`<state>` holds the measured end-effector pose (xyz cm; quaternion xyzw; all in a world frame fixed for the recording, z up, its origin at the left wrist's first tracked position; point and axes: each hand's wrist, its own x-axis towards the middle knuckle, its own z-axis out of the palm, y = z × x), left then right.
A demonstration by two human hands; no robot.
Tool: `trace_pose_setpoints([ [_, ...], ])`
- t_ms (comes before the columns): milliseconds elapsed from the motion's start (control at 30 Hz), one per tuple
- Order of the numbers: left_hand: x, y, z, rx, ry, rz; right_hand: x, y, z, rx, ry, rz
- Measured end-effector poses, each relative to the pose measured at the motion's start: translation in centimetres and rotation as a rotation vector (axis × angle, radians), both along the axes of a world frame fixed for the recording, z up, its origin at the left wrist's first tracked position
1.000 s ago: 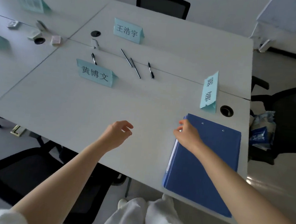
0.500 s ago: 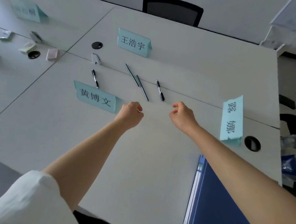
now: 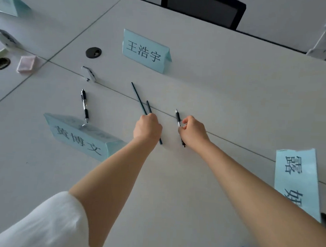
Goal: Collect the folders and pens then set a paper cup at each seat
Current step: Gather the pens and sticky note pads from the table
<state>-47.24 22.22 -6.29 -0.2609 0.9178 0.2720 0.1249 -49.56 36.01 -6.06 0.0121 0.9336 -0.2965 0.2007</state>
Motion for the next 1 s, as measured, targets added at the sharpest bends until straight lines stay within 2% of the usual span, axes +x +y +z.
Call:
trace_pose_setpoints([
  [267,-1.5,0.0,-2.3,0.014,-0.043,0.04,-1.6,-1.5,-3.1,0.125,0.089,0.014],
  [500,-0.7,-0.6,-0.8,0.288,-0.171,0.044,-1.8,-2.2,-3.3,0.216,0.102,0.012],
  [600,-0.2,-2.7,0.9,0.395,-0.148,0.137,-2.2,-3.2,-2.3,0.173,0.134,-0.02],
  [733,-0.4,-7.8,2.5,0.524,-0.01,0.394,-3.4,-6.4,-0.5,0.043,0.185,-0.005],
  [833,-0.5,-12.2,2.8,0.465,0.104,0.446,-4.4,-9.4,0.3,-0.007,0.239,0.039],
  [1000,-1.8,-18.4,2.1,0.153,0.09,0.549,-6.0,-13.7,0.1,-0.007,0.254,0.12],
])
